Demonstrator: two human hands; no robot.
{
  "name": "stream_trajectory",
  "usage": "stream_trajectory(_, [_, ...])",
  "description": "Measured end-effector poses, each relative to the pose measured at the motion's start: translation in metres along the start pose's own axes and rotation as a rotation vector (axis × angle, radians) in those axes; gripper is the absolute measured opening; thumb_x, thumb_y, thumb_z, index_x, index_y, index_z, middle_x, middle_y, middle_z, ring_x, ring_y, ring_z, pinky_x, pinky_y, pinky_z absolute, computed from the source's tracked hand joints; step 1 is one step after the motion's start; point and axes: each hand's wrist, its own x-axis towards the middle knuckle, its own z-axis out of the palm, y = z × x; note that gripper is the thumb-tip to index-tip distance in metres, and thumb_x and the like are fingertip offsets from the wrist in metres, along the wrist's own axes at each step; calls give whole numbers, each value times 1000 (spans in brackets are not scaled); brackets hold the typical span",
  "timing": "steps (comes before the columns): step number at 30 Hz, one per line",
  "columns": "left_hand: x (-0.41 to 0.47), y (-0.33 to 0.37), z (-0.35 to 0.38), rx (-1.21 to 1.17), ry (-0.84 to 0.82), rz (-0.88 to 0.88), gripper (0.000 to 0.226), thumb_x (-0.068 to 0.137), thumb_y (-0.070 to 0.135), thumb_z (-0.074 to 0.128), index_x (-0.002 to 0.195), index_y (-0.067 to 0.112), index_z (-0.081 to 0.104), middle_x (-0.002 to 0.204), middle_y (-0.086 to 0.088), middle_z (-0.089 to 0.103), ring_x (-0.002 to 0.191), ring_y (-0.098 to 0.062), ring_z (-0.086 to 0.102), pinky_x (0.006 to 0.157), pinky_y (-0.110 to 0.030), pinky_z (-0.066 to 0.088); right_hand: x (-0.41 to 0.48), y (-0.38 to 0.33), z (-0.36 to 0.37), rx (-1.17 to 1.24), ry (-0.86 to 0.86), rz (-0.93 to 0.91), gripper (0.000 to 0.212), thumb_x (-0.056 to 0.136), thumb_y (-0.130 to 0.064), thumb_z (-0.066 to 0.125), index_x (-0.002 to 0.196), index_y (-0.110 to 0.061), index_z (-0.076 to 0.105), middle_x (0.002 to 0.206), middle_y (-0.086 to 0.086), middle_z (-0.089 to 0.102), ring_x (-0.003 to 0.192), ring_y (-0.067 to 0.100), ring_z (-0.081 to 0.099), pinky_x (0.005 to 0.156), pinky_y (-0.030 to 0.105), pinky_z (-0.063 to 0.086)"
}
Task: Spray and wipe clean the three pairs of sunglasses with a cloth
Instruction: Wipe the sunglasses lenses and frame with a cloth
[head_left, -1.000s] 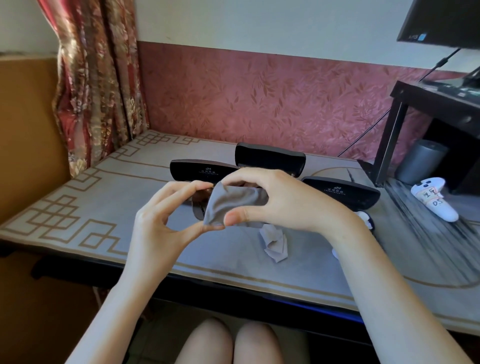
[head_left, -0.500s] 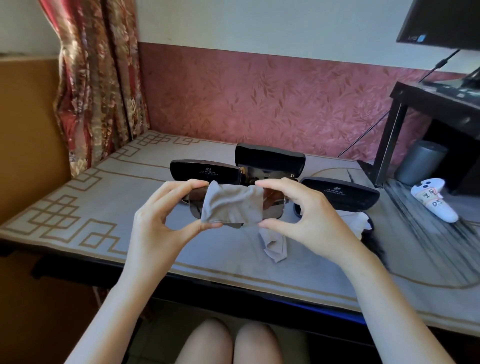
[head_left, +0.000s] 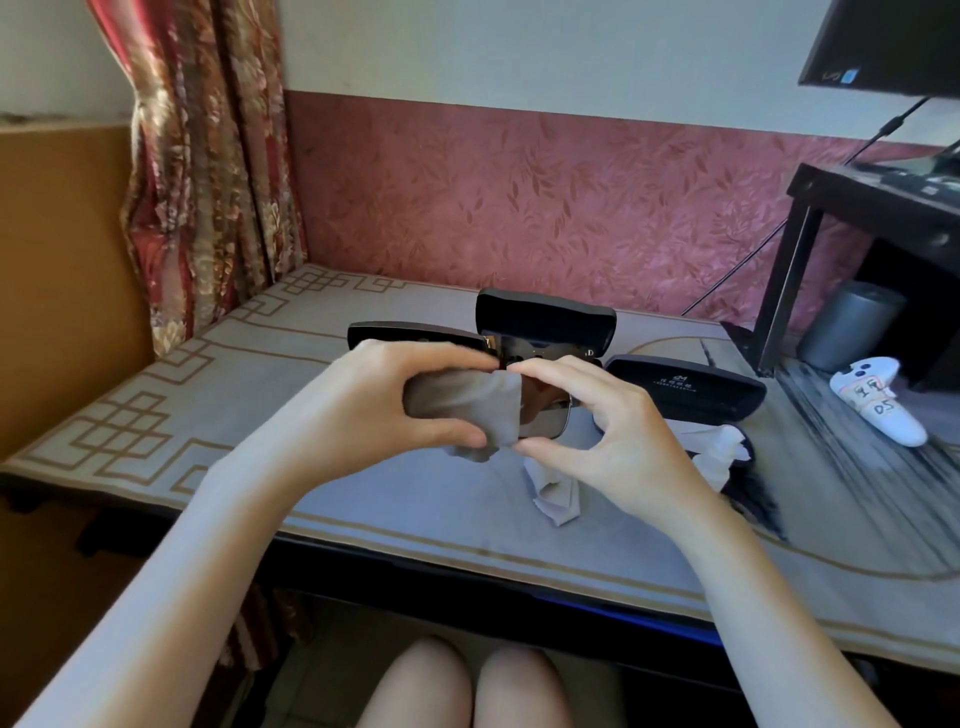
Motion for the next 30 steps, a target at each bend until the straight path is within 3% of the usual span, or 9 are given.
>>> stream_trajectory(3, [2, -2, -1, -39, -6, -31, 26, 71, 27, 82, 95, 32, 73, 87, 22, 70, 82, 1, 65, 69, -12, 48, -1, -1, 0, -12, 6, -20, 49, 79, -7, 78, 121, -27, 62, 98, -21, 56, 94, 0, 55, 80, 8, 36])
stream_trajectory(6, [2, -3, -5, -117, 3, -73, 4, 81, 26, 72, 84, 24, 75, 76, 7, 69, 65, 0, 59, 57, -16, 47, -1, 0, 1, 21, 0, 13, 47, 79, -10, 79, 122, -21, 64, 99, -17, 58, 96, 5, 57, 83, 11, 38])
stream_trajectory(11, [0, -7, -11, -71, 59, -91, 54, 79, 50, 52, 79, -2, 65, 60, -13, 52, 54, -6, 40, 52, -19, 29, 0, -1, 3, 67, 9, 23, 46, 79, -12, 79, 121, -20, 64, 96, -9, 60, 89, 12, 58, 84, 21, 44])
stream_trajectory(14, [0, -11, -15, -59, 70, -100, 61, 79, 52, 49, 82, -7, 63, 67, -24, 53, 54, -8, 38, 51, -19, 26, -1, 0, 3, 71, 21, 22, 46, 79, -15, 78, 123, -19, 63, 94, -7, 59, 83, 12, 57, 84, 28, 46])
stream_trajectory(18, [-3, -13, -18, -111, 40, -117, 31, 90, 32, 56, 87, 4, 69, 69, -22, 58, 54, -5, 41, 51, -14, 30, -3, 1, 0, 74, 45, 35, 46, 77, -21, 76, 122, -19, 64, 93, -4, 60, 81, 13, 57, 83, 28, 47])
stream_trajectory(20, [-3, -11, -22, -188, -37, -131, 10, 88, 21, 64, 94, 17, 72, 72, -7, 68, 57, -4, 53, 55, -9, 40, -5, 3, -3, 77, 46, 42, 46, 77, -17, 78, 121, -18, 64, 93, -4, 61, 80, 12, 57, 83, 24, 45])
stream_trajectory(23, [0, -9, -24, -221, -200, -167, 27, 74, 18, 80, 97, 27, 71, 88, 10, 74, 80, -2, 69, 70, -15, 54, -6, 4, -4, 85, 36, 50, 47, 76, -9, 80, 120, -20, 64, 93, -2, 61, 80, 13, 58, 81, 18, 44])
stream_trajectory(26, [6, -2, -16, -134, -263, -150, 26, 67, 23, 85, 88, 23, 69, 79, 9, 72, 68, -1, 65, 58, -17, 50, -5, 1, -2, 83, -1, 64, 47, 76, -9, 81, 119, -21, 65, 94, -5, 60, 86, 16, 59, 82, 20, 45])
stream_trajectory(30, [9, 1, -6, -99, -135, -96, 27, 63, 41, 81, 68, 22, 63, 59, 11, 61, 53, 1, 50, 50, -11, 35, -5, -2, -2, 74, 5, 70, 46, 76, -8, 81, 117, -20, 66, 96, -11, 60, 92, 10, 59, 79, 12, 40])
